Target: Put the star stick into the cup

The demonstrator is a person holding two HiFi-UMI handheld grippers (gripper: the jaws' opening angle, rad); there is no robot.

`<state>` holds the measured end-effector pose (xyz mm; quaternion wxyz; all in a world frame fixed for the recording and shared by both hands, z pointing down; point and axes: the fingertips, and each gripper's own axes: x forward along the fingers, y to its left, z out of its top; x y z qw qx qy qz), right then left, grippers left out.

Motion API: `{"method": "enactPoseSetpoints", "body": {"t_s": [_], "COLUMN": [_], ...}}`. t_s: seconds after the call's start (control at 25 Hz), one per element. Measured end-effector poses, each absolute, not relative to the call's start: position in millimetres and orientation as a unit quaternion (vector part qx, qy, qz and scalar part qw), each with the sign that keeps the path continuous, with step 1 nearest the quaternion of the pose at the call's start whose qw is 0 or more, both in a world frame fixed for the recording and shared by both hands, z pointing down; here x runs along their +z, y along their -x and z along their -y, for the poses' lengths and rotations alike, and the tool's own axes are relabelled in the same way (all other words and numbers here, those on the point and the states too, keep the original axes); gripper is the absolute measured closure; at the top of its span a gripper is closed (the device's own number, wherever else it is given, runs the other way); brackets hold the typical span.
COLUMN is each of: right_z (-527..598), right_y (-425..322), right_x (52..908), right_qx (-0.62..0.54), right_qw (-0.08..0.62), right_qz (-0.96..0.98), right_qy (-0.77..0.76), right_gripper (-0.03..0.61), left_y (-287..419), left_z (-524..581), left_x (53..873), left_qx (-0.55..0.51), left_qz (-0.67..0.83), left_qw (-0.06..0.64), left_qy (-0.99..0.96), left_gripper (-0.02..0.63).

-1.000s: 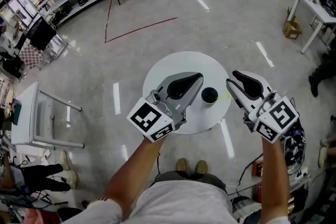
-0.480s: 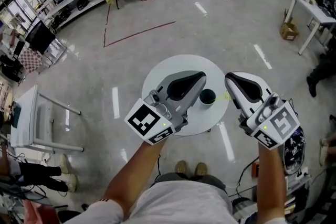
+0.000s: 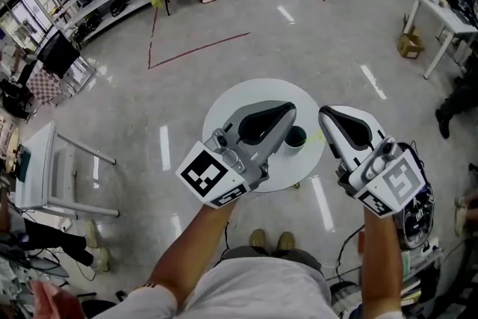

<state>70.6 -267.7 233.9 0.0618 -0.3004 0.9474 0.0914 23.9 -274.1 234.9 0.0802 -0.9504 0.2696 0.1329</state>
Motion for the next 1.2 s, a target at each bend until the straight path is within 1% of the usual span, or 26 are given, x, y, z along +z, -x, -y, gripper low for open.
{"method": "enactPoseSetpoints", "body": {"t_s": [1.2], "right_z": [252], "right_y": [-79], "right_x": [249], "right_qx": [0.092], "right_qw": [0.044], "right_qz": [-0.945], "right_qy": [0.312], "right_gripper": [0.568], "left_y": [-28], "left_z": [255], "left_x": [245], "left_qx": [0.131], "left_qz": [-0.269], "left_qw": [0.077], "left_qy": [0.951], "left_gripper": [0.598]}}
